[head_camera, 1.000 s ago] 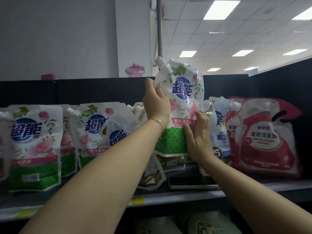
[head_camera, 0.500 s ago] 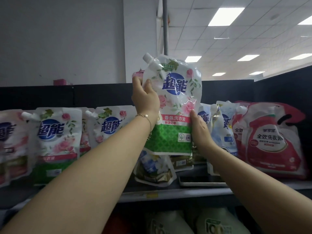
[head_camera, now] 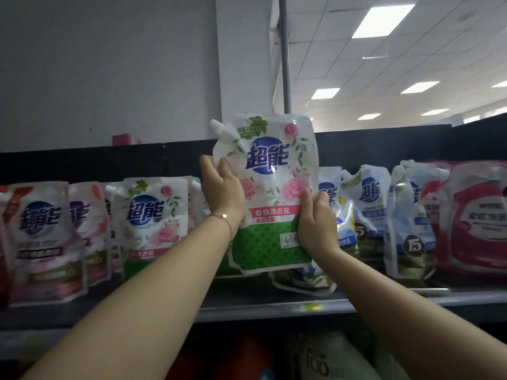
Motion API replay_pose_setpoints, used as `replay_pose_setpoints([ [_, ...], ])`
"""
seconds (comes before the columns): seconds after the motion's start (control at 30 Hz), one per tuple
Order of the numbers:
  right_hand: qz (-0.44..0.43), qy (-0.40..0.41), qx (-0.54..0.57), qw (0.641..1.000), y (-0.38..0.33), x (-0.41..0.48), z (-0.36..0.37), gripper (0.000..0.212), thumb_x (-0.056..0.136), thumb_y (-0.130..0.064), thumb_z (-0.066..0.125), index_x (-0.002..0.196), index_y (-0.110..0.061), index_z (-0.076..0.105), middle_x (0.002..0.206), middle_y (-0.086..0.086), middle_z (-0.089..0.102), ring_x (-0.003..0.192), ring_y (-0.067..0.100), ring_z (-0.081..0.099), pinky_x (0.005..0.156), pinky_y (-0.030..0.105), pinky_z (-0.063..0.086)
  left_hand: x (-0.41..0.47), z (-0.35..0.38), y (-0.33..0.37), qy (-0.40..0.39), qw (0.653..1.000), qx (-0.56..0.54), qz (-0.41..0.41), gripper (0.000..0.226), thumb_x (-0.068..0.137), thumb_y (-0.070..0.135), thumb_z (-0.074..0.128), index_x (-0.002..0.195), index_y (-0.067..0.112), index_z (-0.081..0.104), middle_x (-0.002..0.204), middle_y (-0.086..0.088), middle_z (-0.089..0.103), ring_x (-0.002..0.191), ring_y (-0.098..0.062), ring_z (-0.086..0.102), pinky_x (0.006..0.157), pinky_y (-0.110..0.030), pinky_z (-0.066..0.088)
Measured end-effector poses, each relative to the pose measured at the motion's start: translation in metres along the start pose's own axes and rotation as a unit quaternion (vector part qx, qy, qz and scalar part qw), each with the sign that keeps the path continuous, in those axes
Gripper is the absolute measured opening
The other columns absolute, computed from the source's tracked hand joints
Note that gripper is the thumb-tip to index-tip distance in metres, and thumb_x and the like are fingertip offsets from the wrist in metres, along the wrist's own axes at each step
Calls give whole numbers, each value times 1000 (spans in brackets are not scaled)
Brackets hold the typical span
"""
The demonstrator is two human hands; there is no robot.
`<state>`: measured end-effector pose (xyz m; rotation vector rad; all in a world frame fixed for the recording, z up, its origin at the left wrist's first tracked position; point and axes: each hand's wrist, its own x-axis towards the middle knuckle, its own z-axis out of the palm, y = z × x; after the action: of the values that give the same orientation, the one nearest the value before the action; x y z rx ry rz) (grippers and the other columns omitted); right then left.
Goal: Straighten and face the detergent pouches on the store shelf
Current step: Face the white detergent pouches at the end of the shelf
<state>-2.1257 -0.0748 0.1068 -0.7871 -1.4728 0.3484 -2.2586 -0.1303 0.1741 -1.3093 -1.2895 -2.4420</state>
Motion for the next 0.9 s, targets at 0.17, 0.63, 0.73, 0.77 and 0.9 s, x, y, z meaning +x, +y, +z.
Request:
replay_pose_setpoints([
  [0.17,-59,-9,-133,989,-15,-26,44,35,102,-42,27,94,-11,39,75,2,50,69,27,54,60,37,42,18,-40,-27,62,998,10,-24,19,105,23,28,96,8,37,72,5,45,58,-5,45,43,-4,34],
  [0.63,2,-17,-298,954,14,-59,112,34,99,-51,22,91,-20,33,83,1,55,77,28,60,62,37,46,35,-85,-116,-51,995,24,-87,23,105,25,26,119,17,43,103,-1,57,93,-14,58,78,-29,44],
  [0.73,36,-50,-314,948,24,-68,113,33,100,-51,23,95,-20,33,91,4,61,80,31,64,61,36,45,29,-85,-142,-91,989,71,-95,23,104,23,28,123,15,38,118,-13,57,98,-25,60,70,-30,48],
  [0.77,41,-54,-311,948,24,-67,113,34,99,-51,23,97,-19,32,93,6,62,80,32,65,62,37,45,31,-83,-146,-108,988,79,-84,25,103,21,30,128,15,33,125,-15,53,103,-26,59,74,-33,51],
  [0.9,54,-57,-294,953,23,-67,114,44,98,-53,29,121,-16,30,103,9,64,85,35,66,69,40,48,26,-96,-153,-126,969,192,96,57,97,16,49,145,9,20,151,-14,26,138,-26,30,111,-43,34],
])
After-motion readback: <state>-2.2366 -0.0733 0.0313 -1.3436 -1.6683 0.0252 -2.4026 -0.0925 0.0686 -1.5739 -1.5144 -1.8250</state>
